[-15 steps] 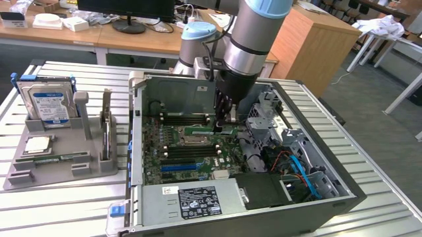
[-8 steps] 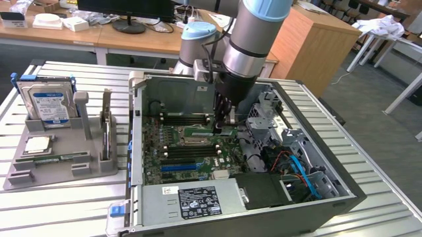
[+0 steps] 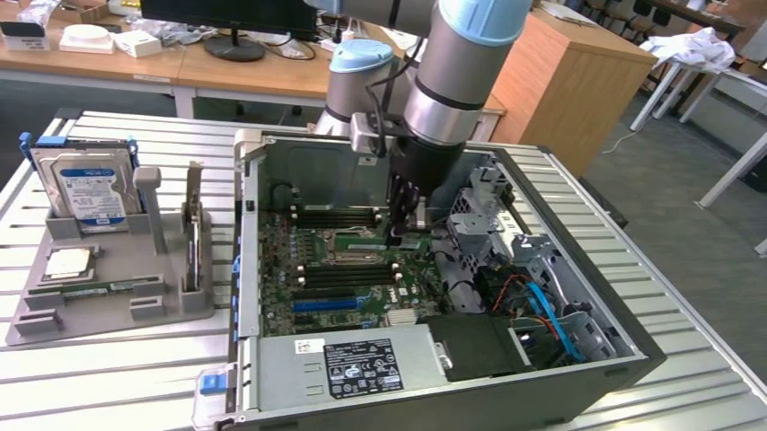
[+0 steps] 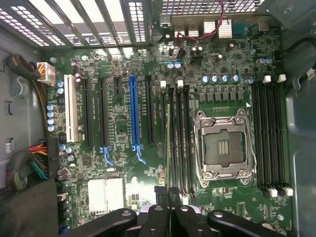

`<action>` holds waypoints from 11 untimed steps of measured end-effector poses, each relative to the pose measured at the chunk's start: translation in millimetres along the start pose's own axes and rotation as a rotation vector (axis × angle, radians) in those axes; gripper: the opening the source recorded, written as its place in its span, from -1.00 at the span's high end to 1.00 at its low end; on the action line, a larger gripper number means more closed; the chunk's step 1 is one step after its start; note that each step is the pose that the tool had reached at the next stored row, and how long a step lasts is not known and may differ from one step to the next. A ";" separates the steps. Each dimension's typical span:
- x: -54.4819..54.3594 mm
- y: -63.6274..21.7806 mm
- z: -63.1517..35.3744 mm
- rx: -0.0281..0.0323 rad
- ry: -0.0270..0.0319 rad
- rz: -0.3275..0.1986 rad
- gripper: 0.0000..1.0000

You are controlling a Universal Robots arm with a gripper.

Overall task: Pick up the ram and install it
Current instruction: 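Insert the ram into the slot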

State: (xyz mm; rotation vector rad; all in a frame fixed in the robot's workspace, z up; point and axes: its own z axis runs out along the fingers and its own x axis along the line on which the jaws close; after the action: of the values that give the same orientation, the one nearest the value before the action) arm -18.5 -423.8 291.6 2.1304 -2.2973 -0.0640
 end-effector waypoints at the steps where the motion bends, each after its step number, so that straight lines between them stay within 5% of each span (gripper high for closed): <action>1: 0.0 0.2 0.7 0.0000 -0.0001 0.000 0.76; 11: 0.1 0.1 4.9 0.0000 0.0000 0.000 0.76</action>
State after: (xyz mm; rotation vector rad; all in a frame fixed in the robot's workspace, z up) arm -18.8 -423.8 286.7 2.1303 -2.2974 -0.0640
